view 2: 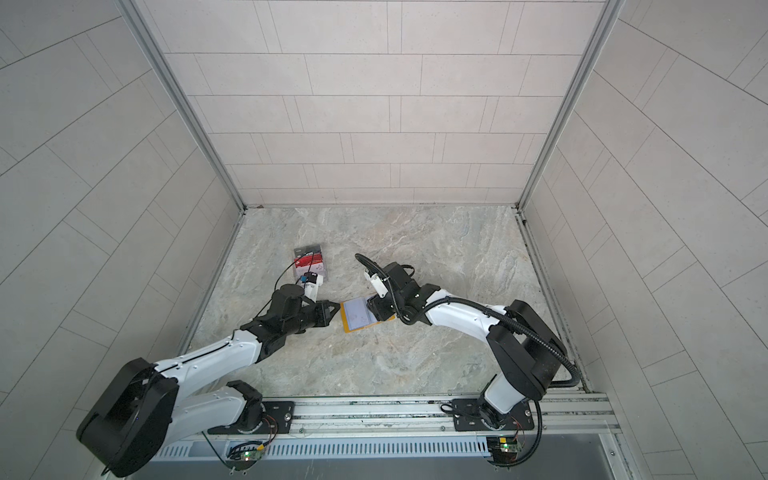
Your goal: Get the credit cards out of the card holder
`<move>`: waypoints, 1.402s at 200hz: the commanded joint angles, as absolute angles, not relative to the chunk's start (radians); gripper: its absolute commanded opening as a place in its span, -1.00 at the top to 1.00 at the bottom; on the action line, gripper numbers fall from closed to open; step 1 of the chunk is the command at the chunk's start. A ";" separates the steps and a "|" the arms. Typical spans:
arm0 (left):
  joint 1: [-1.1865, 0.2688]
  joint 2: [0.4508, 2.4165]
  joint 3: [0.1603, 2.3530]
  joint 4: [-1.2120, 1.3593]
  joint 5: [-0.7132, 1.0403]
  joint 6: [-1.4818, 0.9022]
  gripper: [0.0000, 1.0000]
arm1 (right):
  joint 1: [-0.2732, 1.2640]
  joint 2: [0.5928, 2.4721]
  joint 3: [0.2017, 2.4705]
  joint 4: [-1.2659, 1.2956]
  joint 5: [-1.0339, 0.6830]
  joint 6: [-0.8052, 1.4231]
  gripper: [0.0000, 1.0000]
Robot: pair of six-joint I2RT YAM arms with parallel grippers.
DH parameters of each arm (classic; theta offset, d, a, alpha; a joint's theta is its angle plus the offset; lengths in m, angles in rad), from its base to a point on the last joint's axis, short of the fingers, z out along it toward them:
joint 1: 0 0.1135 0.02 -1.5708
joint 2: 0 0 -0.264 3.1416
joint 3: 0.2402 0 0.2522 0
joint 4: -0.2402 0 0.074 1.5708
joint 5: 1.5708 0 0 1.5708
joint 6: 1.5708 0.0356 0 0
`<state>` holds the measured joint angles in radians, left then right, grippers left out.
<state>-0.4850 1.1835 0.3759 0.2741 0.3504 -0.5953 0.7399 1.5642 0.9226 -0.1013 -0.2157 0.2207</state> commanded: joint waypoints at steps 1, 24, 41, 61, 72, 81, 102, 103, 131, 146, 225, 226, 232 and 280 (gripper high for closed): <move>-0.490 1.207 0.331 0.365 0.330 -0.612 0.94 | 0.749 1.581 0.940 -0.091 -0.180 0.245 -0.20; -0.491 1.237 0.321 0.399 0.334 -0.604 0.98 | 0.762 1.600 0.942 -0.071 -0.174 0.258 -0.19; -0.491 1.273 0.322 0.416 0.344 -0.600 1.00 | 0.771 1.617 0.947 -0.060 -0.169 0.265 -0.20; -0.490 1.316 0.322 0.452 0.358 -0.611 1.00 | 0.782 1.638 0.959 -0.053 -0.161 0.271 -0.19; -0.491 1.336 0.322 0.467 0.363 -0.616 1.00 | 0.785 1.649 0.969 -0.060 -0.158 0.272 -0.19; -0.491 1.350 0.322 0.480 0.366 -0.620 1.00 | 0.788 1.659 0.979 -0.067 -0.158 0.274 -0.19; -0.491 1.384 0.326 0.487 0.369 -0.622 1.00 | 0.796 1.683 1.000 -0.075 -0.148 0.278 -0.19; -0.492 1.385 0.327 0.487 0.369 -0.622 1.00 | 0.796 1.684 1.000 -0.074 -0.148 0.278 -0.19; -0.491 1.432 0.326 0.510 0.379 -0.629 1.00 | 0.822 1.711 1.018 -0.063 -0.110 0.277 -0.19; -0.491 1.448 0.325 0.522 0.382 -0.635 1.00 | 0.836 1.727 1.025 -0.057 -0.089 0.277 -0.19; -0.491 1.491 0.322 0.531 0.380 -0.638 1.00 | 0.886 1.794 1.050 -0.057 -0.024 0.272 -0.27; -0.491 1.491 0.322 0.531 0.379 -0.638 1.00 | 0.886 1.795 1.051 -0.056 -0.023 0.272 -0.26; -0.490 1.491 0.322 0.529 0.379 -0.638 1.00 | 0.889 1.800 1.052 -0.057 -0.019 0.270 -0.27; -0.491 1.505 0.320 0.529 0.372 -0.638 1.00 | 0.910 1.840 1.075 -0.061 -0.001 0.259 -0.34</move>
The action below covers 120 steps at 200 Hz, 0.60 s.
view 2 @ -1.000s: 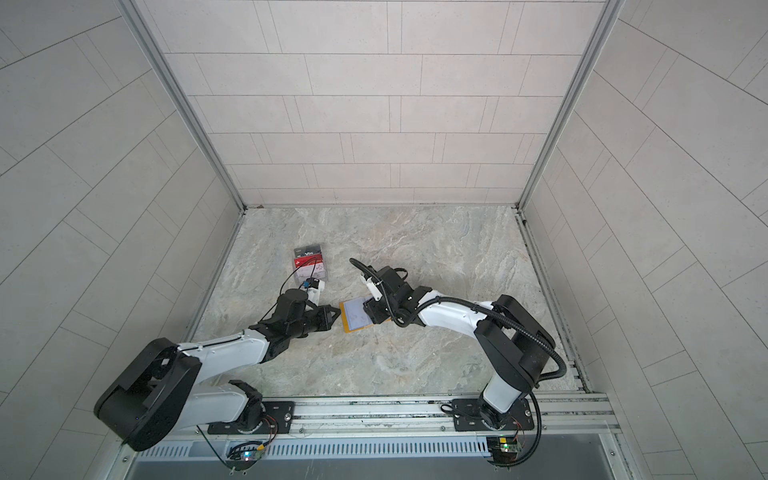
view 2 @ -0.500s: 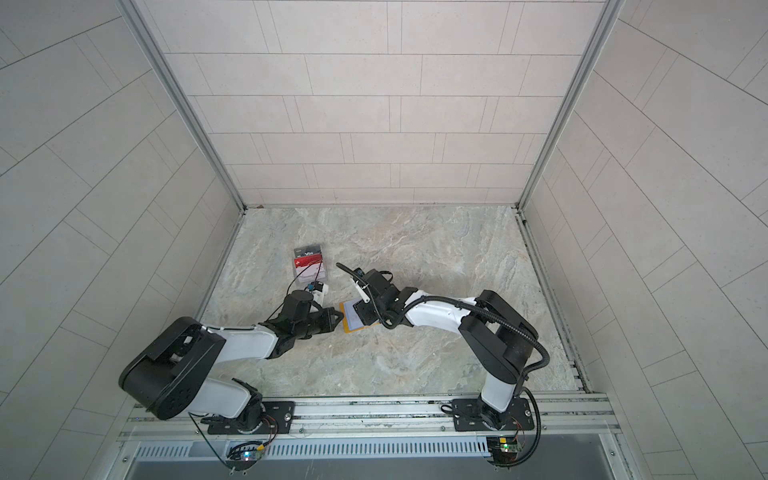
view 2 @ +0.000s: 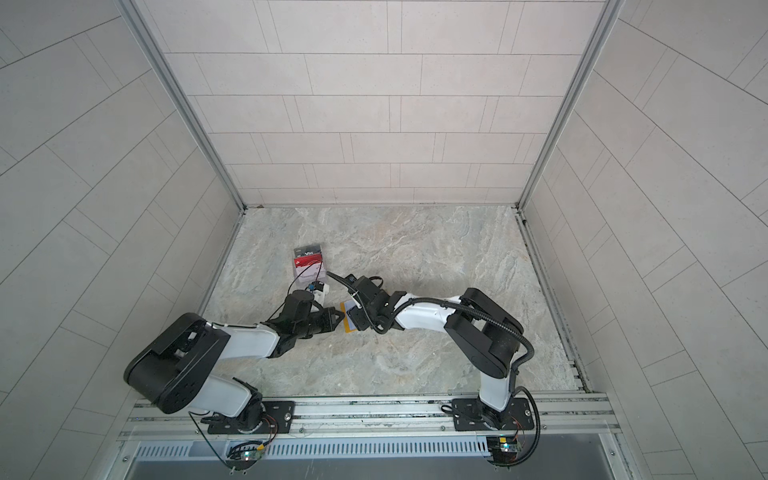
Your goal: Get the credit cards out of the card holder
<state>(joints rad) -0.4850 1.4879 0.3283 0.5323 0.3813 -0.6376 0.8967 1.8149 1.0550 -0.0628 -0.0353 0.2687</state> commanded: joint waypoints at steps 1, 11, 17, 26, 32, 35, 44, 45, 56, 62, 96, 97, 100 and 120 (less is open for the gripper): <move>-0.491 1.506 0.320 0.529 0.373 -0.639 1.00 | 0.911 1.841 1.076 -0.061 0.000 0.259 -0.35; -0.491 1.508 0.318 0.528 0.371 -0.639 1.00 | 0.913 1.850 1.082 -0.066 0.000 0.259 -0.36; -0.491 1.507 0.318 0.529 0.370 -0.639 1.00 | 0.915 1.854 1.086 -0.068 0.000 0.259 -0.36; -0.491 1.508 0.317 0.528 0.369 -0.639 1.00 | 0.919 1.864 1.092 -0.070 0.000 0.258 -0.36; -0.490 1.508 0.316 0.527 0.370 -0.638 1.00 | 0.921 1.867 1.095 -0.073 0.002 0.258 -0.36; -0.491 1.509 0.316 0.528 0.370 -0.639 1.00 | 0.922 1.870 1.095 -0.072 0.004 0.257 -0.36; -0.491 1.511 0.315 0.528 0.370 -0.638 1.00 | 0.925 1.878 1.100 -0.076 0.006 0.257 -0.36; -0.491 1.510 0.315 0.529 0.370 -0.638 1.00 | 0.925 1.880 1.102 -0.077 0.007 0.257 -0.36; -0.491 1.512 0.314 0.528 0.370 -0.638 1.00 | 0.927 1.889 1.107 -0.083 0.012 0.256 -0.36; -0.491 1.511 0.313 0.528 0.370 -0.638 1.00 | 0.928 1.894 1.109 -0.088 0.014 0.259 -0.36; -0.491 1.516 0.314 0.528 0.369 -0.635 1.00 | 0.931 1.910 1.124 -0.131 0.072 0.271 -0.30; -0.491 1.517 0.314 0.529 0.370 -0.635 1.00 | 0.931 1.912 1.125 -0.135 0.074 0.271 -0.29; -0.491 1.517 0.314 0.528 0.370 -0.635 1.00 | 0.931 1.914 1.129 -0.143 0.082 0.271 -0.27; -0.491 1.515 0.313 0.527 0.369 -0.632 1.00 | 0.931 1.927 1.141 -0.182 0.123 0.275 -0.19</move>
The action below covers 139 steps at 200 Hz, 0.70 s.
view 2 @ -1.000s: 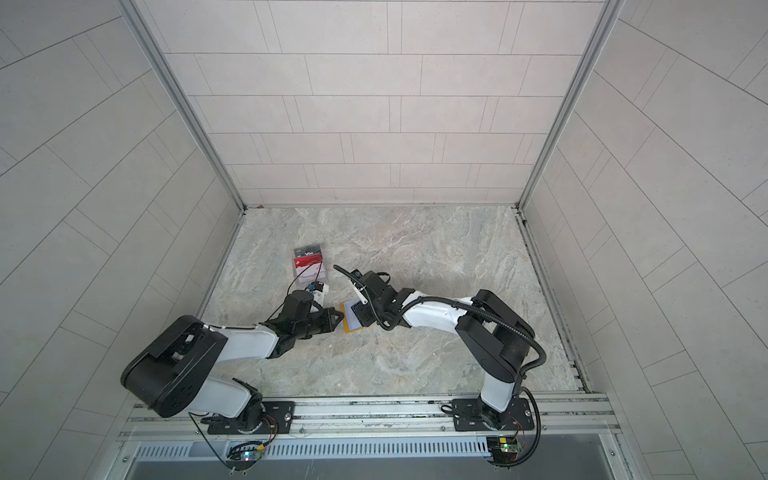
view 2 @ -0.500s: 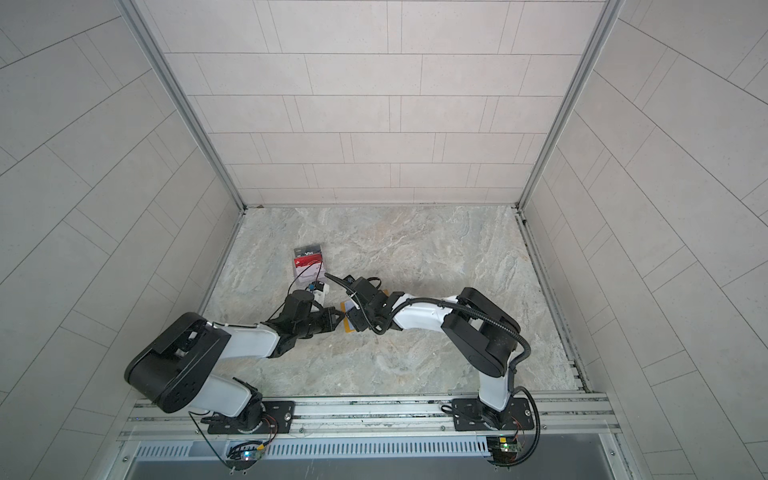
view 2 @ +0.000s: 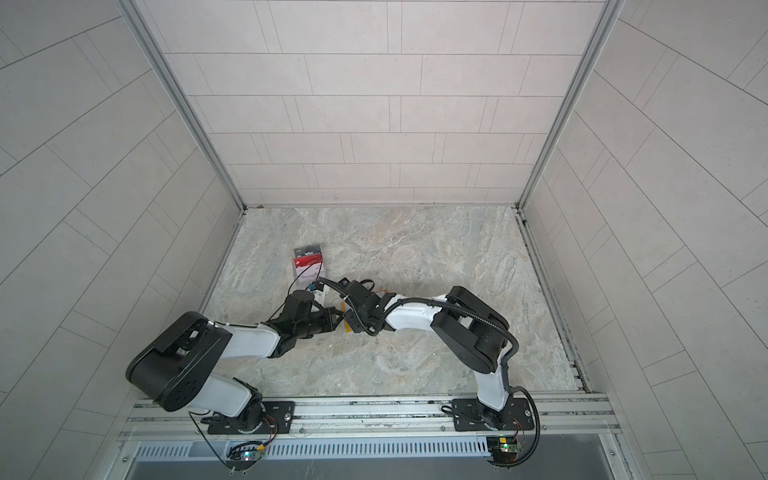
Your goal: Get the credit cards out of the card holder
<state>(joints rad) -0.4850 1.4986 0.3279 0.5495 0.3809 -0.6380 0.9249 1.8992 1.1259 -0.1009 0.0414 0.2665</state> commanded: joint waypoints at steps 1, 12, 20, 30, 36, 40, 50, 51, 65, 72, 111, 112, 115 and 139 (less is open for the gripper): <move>-0.491 1.514 0.313 0.528 0.369 -0.632 1.00 | 0.931 1.927 1.140 -0.184 0.125 0.277 -0.19; -0.491 1.510 0.314 0.522 0.368 -0.628 1.00 | 0.932 1.927 1.137 -0.189 0.138 0.279 -0.15; -0.491 1.508 0.313 0.518 0.367 -0.626 1.00 | 0.930 1.928 1.135 -0.192 0.146 0.282 -0.12; -0.491 1.505 0.314 0.514 0.365 -0.623 1.00 | 0.930 1.928 1.135 -0.198 0.150 0.283 -0.09; -0.491 1.503 0.314 0.511 0.364 -0.621 1.00 | 0.929 1.928 1.134 -0.199 0.154 0.283 -0.05; -0.491 1.502 0.314 0.509 0.364 -0.620 1.00 | 0.929 1.929 1.134 -0.200 0.156 0.284 -0.03; -0.491 1.500 0.316 0.505 0.364 -0.618 1.00 | 0.927 1.928 1.134 -0.203 0.158 0.285 0.03; -0.491 1.499 0.316 0.505 0.364 -0.617 1.00 | 0.927 1.928 1.134 -0.203 0.158 0.285 0.03; -0.491 1.498 0.317 0.499 0.362 -0.615 1.00 | 0.924 1.925 1.132 -0.203 0.157 0.293 0.07; -0.491 1.497 0.318 0.502 0.363 -0.615 1.00 | 0.923 1.921 1.132 -0.202 0.150 0.297 0.08; -0.491 1.486 0.324 0.506 0.375 -0.607 1.00 | 0.903 1.891 1.111 -0.168 0.085 0.312 0.21; -0.490 1.485 0.324 0.506 0.376 -0.607 1.00 | 0.902 1.891 1.110 -0.166 0.083 0.312 0.22; -0.489 1.484 0.326 0.505 0.377 -0.607 1.00 | 0.900 1.888 1.108 -0.162 0.077 0.313 0.22; -0.491 1.468 0.337 0.518 0.400 -0.601 1.00 | 0.887 1.877 1.093 -0.145 0.052 0.321 0.24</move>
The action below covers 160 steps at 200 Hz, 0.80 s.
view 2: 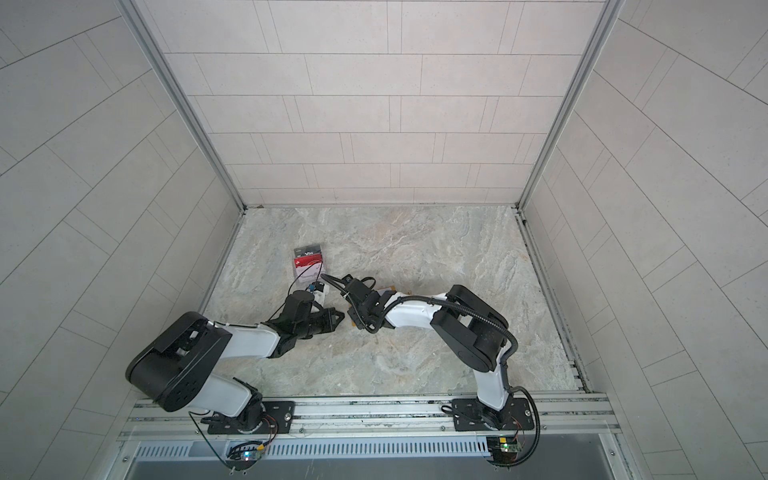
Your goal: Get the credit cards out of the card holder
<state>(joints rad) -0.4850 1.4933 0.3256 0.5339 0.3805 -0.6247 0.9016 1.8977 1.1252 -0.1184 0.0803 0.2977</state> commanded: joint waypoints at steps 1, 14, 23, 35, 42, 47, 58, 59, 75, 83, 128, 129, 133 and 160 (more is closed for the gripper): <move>-0.491 1.467 0.337 0.519 0.401 -0.601 1.00 | 0.888 1.876 1.093 -0.145 0.052 0.321 0.25; -0.491 1.460 0.353 0.530 0.420 -0.599 1.00 | 0.883 1.873 1.087 -0.135 0.043 0.321 0.25; -0.491 1.455 0.365 0.529 0.427 -0.595 1.00 | 0.881 1.872 1.083 -0.134 0.037 0.324 0.26; -0.491 1.453 0.385 0.527 0.432 -0.589 1.00 | 0.879 1.872 1.082 -0.132 0.035 0.324 0.26; -0.491 1.455 0.397 0.526 0.433 -0.588 1.00 | 0.879 1.871 1.080 -0.130 0.034 0.324 0.26; -0.491 1.460 0.405 0.527 0.436 -0.587 1.00 | 0.879 1.871 1.079 -0.128 0.034 0.326 0.26; -0.491 1.471 0.427 0.526 0.443 -0.586 1.00 | 0.879 1.868 1.078 -0.125 0.034 0.327 0.26; -0.491 1.474 0.428 0.526 0.444 -0.586 1.00 | 0.879 1.867 1.077 -0.125 0.033 0.327 0.26; -0.491 1.503 0.454 0.533 0.453 -0.590 1.00 | 0.877 1.865 1.074 -0.118 0.032 0.330 0.26; -0.490 1.519 0.460 0.545 0.457 -0.595 1.00 | 0.877 1.864 1.073 -0.117 0.032 0.330 0.26; -0.491 1.600 0.490 0.578 0.462 -0.608 1.00 | 0.875 1.862 1.069 -0.109 0.035 0.335 0.28; -0.491 1.602 0.491 0.579 0.463 -0.609 1.00 | 0.875 1.861 1.068 -0.109 0.035 0.335 0.28; -0.491 1.607 0.491 0.581 0.462 -0.610 1.00 | 0.874 1.861 1.068 -0.110 0.035 0.334 0.28; -0.491 1.631 0.482 0.594 0.455 -0.620 1.00 | 0.873 1.858 1.067 -0.108 0.038 0.334 0.31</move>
<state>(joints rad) -0.4850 1.6173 0.4713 0.5560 0.4507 -0.6136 0.8772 1.8782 1.0882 -0.0711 0.0364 0.3195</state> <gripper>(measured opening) 0.041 0.350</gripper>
